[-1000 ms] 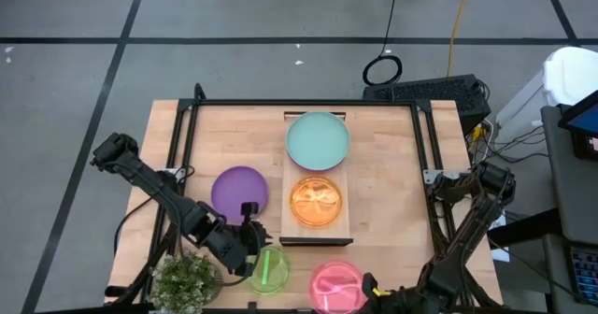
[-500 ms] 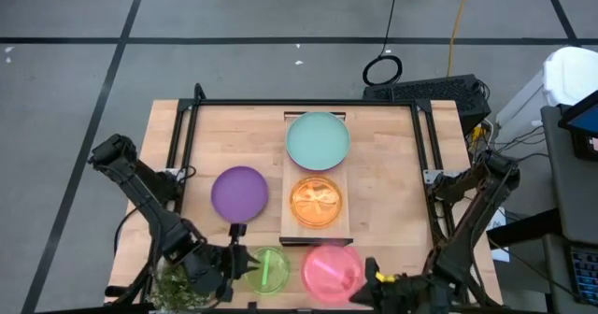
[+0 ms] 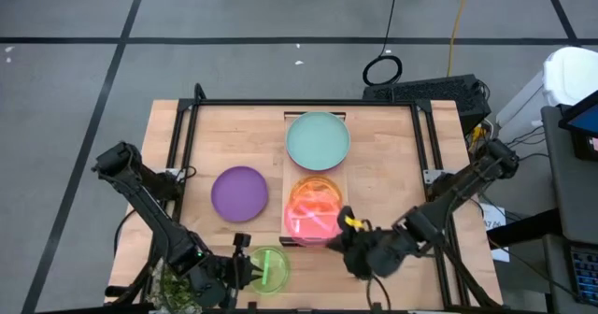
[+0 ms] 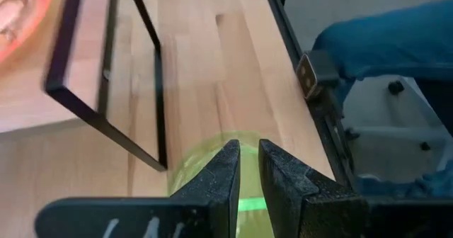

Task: Place and stack plates onto a shelf
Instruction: Stack the transparent pink plate on top of the transparent orange plate on the shelf

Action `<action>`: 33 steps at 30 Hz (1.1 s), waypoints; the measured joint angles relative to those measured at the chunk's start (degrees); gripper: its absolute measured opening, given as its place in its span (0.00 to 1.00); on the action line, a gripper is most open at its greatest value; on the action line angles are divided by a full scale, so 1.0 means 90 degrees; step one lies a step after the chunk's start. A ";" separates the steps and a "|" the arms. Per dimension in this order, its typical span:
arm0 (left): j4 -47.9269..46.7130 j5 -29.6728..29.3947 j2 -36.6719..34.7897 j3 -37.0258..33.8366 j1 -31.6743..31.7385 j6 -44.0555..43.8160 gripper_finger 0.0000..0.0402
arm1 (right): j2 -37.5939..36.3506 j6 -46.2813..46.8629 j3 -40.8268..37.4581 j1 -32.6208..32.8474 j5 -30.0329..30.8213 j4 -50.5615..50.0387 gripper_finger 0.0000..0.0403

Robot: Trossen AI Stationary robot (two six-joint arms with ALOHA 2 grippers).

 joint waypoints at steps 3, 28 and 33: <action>0.0002 0.0059 0.0029 0.0000 -0.0016 -0.0011 0.15 | -0.0007 0.0104 0.0000 -0.0276 -0.0156 -0.0250 0.00; 0.0019 0.0039 0.0029 0.0000 -0.0250 -0.0359 0.15 | -0.0005 0.0555 -0.0865 -0.1004 -0.0464 -0.0145 0.00; 0.0019 0.0034 0.0029 0.0000 -0.0243 -0.0359 0.15 | -0.0004 0.0721 -0.0954 -0.1046 -0.0521 -0.0106 0.00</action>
